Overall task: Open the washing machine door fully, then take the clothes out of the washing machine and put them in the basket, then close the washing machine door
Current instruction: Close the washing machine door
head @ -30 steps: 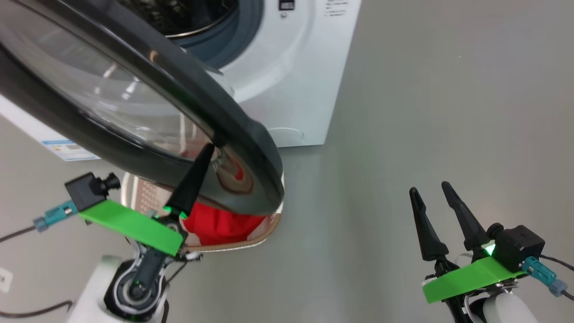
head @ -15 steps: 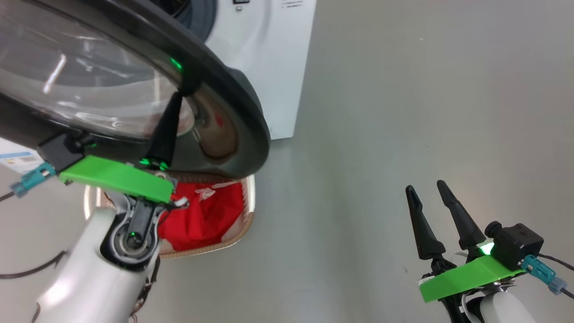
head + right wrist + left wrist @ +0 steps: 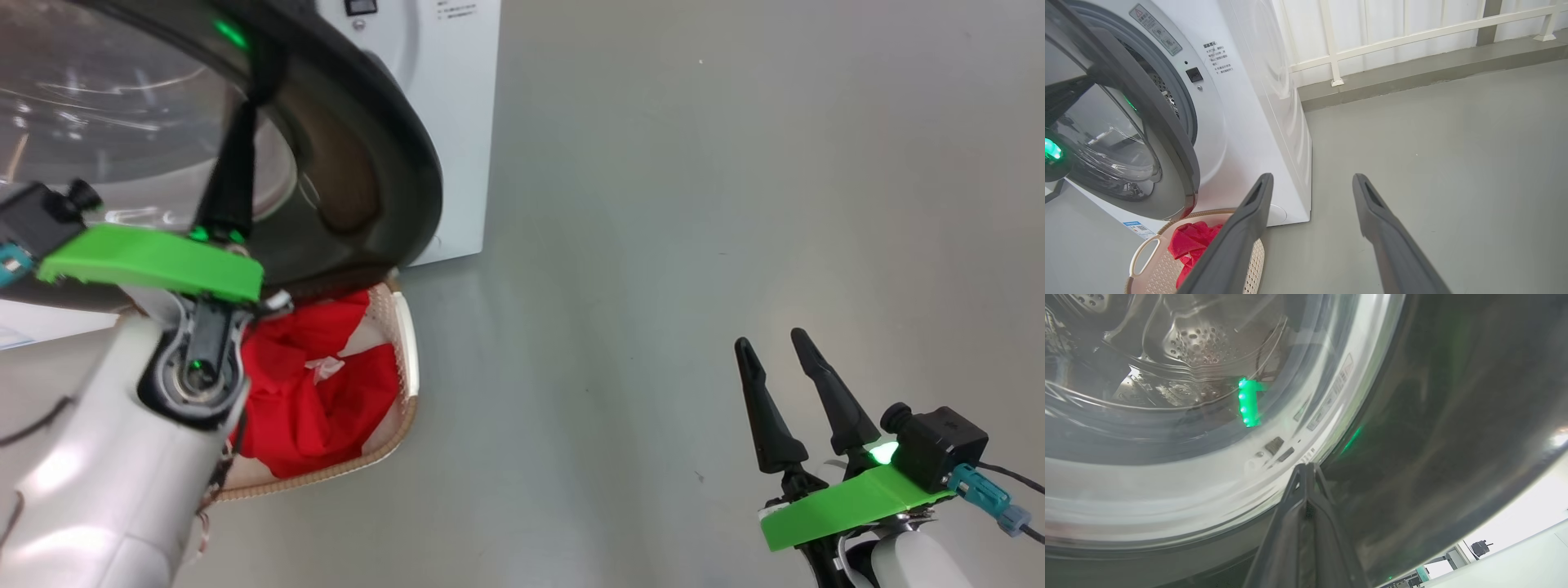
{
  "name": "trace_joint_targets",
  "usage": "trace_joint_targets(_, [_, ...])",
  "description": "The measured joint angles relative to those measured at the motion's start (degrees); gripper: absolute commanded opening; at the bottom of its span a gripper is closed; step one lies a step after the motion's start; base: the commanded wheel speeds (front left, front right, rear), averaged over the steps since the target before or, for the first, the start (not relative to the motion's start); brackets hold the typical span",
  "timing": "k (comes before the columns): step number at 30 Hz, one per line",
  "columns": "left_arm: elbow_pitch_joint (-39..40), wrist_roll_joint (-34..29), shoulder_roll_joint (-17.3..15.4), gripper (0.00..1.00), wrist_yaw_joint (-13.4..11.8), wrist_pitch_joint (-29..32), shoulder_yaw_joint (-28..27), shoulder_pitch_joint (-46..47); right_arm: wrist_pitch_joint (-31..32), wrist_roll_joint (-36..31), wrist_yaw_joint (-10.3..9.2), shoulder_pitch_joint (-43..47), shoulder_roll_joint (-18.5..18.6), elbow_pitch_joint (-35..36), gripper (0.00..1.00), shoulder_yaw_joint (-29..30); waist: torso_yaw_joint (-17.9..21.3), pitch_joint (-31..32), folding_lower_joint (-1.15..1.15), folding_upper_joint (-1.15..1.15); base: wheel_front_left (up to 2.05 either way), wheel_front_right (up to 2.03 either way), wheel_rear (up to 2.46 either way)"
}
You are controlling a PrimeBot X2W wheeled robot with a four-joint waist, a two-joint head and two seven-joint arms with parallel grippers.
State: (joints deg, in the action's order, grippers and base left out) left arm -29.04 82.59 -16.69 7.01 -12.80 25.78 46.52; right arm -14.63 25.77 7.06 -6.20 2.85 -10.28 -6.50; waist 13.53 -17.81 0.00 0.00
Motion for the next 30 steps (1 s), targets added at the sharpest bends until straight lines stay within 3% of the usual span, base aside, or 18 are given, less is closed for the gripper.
trace_joint_targets(14, [-1.4,0.68,0.09,0.0,0.09,-0.99,3.71,5.09,0.0,1.45,0.0,-0.05,-0.05,0.18,1.0,0.23,-0.05,-0.25,0.0,0.0,0.0,0.0,0.0])
trace_joint_targets(22, [0.31,0.71,1.04,0.4,0.09,-1.49,4.72,-1.65,0.0,0.62,0.0,-0.01,-0.08,0.1,1.0,1.34,-3.02,0.62,0.0,0.0,0.0,0.0,0.0])
trace_joint_targets(24, [0.69,0.69,1.68,0.52,0.09,-1.49,2.09,-5.83,0.0,-0.63,0.0,0.07,-0.05,0.03,1.0,1.88,-4.3,1.09,0.0,0.0,0.0,0.0,0.0])
trace_joint_targets(26, [0.94,0.32,1.88,0.77,0.09,-1.69,0.0,-8.27,0.0,-1.16,0.0,0.14,-0.08,0.03,1.0,1.93,-5.18,1.4,0.0,0.0,0.0,0.0,0.0])
trace_joint_targets(27, [1.04,-0.32,2.07,0.96,0.09,-1.75,-0.97,-9.5,0.0,-1.16,0.0,0.19,-0.08,0.02,1.0,2.02,-5.63,1.55,0.0,0.0,0.0,0.0,0.0])
trace_joint_targets(30, [1.41,-1.78,3.25,1.0,0.1,-1.75,-2.98,-12.91,0.0,-1.55,0.0,0.23,-0.08,0.0,1.0,2.2,-6.98,1.88,0.0,0.0,0.0,0.0,0.0])
